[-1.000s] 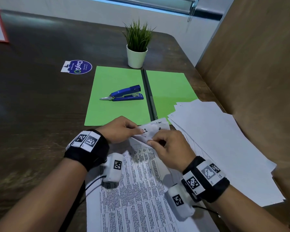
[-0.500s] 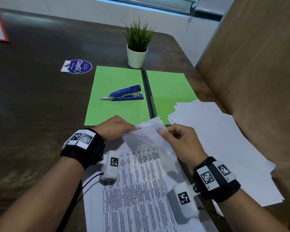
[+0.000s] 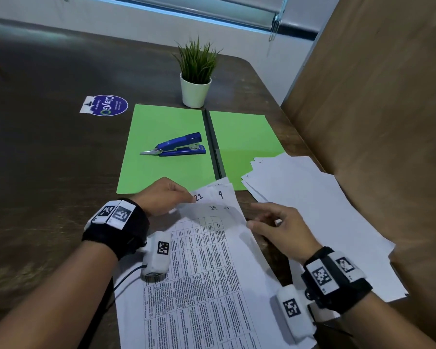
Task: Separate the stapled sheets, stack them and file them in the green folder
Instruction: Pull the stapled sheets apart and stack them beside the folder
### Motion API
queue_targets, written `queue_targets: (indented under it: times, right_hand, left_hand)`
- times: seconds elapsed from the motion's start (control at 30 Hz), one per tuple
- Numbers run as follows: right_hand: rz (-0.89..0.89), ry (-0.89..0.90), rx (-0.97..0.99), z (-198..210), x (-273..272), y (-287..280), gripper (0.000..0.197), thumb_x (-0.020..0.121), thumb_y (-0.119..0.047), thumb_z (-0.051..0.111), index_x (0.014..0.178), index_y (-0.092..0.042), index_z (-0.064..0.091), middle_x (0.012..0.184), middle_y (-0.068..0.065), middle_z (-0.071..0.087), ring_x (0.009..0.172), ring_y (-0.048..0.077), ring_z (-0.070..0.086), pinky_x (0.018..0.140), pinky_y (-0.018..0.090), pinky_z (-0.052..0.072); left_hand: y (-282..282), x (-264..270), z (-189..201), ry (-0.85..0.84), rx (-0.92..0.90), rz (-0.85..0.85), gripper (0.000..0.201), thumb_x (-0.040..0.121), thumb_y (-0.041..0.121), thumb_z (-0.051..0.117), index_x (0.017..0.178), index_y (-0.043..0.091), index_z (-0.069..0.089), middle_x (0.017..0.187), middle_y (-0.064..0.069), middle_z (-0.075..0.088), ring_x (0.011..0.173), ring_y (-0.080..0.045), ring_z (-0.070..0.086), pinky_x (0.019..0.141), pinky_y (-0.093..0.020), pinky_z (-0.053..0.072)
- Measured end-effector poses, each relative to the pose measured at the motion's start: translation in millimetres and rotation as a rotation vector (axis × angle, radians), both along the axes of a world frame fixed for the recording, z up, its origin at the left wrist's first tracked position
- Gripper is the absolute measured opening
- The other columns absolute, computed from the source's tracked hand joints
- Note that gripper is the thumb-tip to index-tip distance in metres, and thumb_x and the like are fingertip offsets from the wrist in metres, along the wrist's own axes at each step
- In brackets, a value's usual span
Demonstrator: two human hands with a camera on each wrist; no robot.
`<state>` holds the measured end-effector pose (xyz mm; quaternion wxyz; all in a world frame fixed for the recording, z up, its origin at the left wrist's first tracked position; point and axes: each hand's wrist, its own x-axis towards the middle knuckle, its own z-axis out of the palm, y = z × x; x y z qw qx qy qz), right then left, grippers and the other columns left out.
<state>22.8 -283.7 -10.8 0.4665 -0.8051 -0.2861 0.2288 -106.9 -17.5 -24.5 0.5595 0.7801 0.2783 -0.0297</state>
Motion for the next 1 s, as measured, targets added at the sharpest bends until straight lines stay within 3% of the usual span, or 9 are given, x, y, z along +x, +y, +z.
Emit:
queue_targets:
  times: [0.1,0.17,0.33,0.47,0.57,0.63,0.73,0.87,1.0]
  right_hand:
    - [0.072,-0.122,0.056,-4,-6,12,0.019,0.078,-0.016,0.084,0.095,-0.024,0.079,0.086,-0.002,0.072,0.075,0.007,0.064,0.072,0.018,0.052]
    - [0.094,-0.208,0.089,-3,-6,20,0.014,0.083,-0.013,0.078,0.081,-0.026,0.077,0.081,-0.003,0.07,0.069,0.003,0.06,0.066,0.015,0.048]
    - [-0.099,-0.179,0.213,7,7,28,0.016,0.09,-0.012,0.07,0.074,-0.013,0.069,0.071,0.002,0.063,0.065,0.007,0.052,0.064,0.019,0.043]
    - [-0.001,-0.152,0.041,2,16,15,0.031,0.092,-0.015,0.068,0.063,-0.009,0.058,0.052,-0.014,0.045,0.051,0.004,0.038,0.057,0.021,0.035]
    - [-0.188,-0.046,0.172,-1,26,6,0.028,0.092,-0.02,0.07,0.072,-0.003,0.061,0.058,-0.008,0.049,0.057,0.009,0.042,0.06,0.025,0.037]
    - [-0.09,0.043,0.04,-2,33,-2,0.024,0.087,-0.025,0.075,0.077,-0.007,0.063,0.066,0.0,0.054,0.065,0.015,0.047,0.066,0.03,0.039]
    - [0.146,-0.005,-0.374,-5,40,-20,0.031,0.086,-0.018,0.074,0.063,-0.012,0.053,0.059,0.003,0.047,0.057,0.016,0.043,0.059,0.029,0.035]
    - [-0.086,-0.162,-0.29,36,61,-35,0.033,0.085,-0.004,0.073,0.058,-0.012,0.056,0.049,-0.009,0.042,0.047,0.004,0.037,0.049,0.022,0.032]
    - [-0.29,-0.483,-0.169,131,89,-50,0.008,0.087,-0.01,0.074,0.091,-0.002,0.073,0.072,0.006,0.064,0.047,-0.011,0.049,0.049,0.003,0.037]
  left_hand:
    - [-1,0,-1,0.0,0.019,-0.006,0.018,0.09,0.029,0.072,0.076,0.027,0.083,0.087,0.01,0.078,0.1,-0.021,0.067,0.099,-0.042,0.048]
    - [-2,-1,1,-0.003,0.003,0.002,0.019,0.091,0.027,0.071,0.076,0.025,0.083,0.087,0.009,0.078,0.098,-0.023,0.068,0.099,-0.045,0.051]
    - [-3,-3,4,-0.027,-0.026,0.007,0.023,0.093,0.024,0.068,0.075,0.022,0.082,0.086,0.004,0.079,0.093,-0.024,0.071,0.09,-0.038,0.054]
    - [-5,-1,5,-0.046,-0.119,0.062,0.019,0.093,0.021,0.069,0.083,0.012,0.082,0.081,0.003,0.079,0.084,-0.022,0.064,0.058,-0.018,0.052]
    - [-6,1,4,-0.053,-0.056,0.06,0.018,0.092,0.025,0.07,0.082,0.014,0.082,0.08,0.004,0.078,0.083,-0.018,0.067,0.066,-0.022,0.053]
    - [-9,5,1,-0.037,0.027,0.055,0.02,0.091,0.029,0.071,0.082,0.015,0.082,0.087,0.002,0.078,0.091,-0.02,0.069,0.083,-0.031,0.054]
    - [-12,8,0,-0.026,0.034,0.095,0.018,0.091,0.027,0.071,0.087,0.014,0.082,0.094,0.003,0.076,0.096,-0.016,0.068,0.083,-0.028,0.051]
    - [-13,6,3,-0.027,0.02,0.096,0.019,0.091,0.029,0.071,0.089,0.014,0.082,0.098,0.001,0.076,0.097,-0.018,0.068,0.087,-0.03,0.049]
    - [-14,4,4,-0.017,-0.014,0.056,0.021,0.09,0.031,0.073,0.084,0.012,0.082,0.084,-0.002,0.077,0.079,-0.019,0.068,0.074,-0.03,0.049]
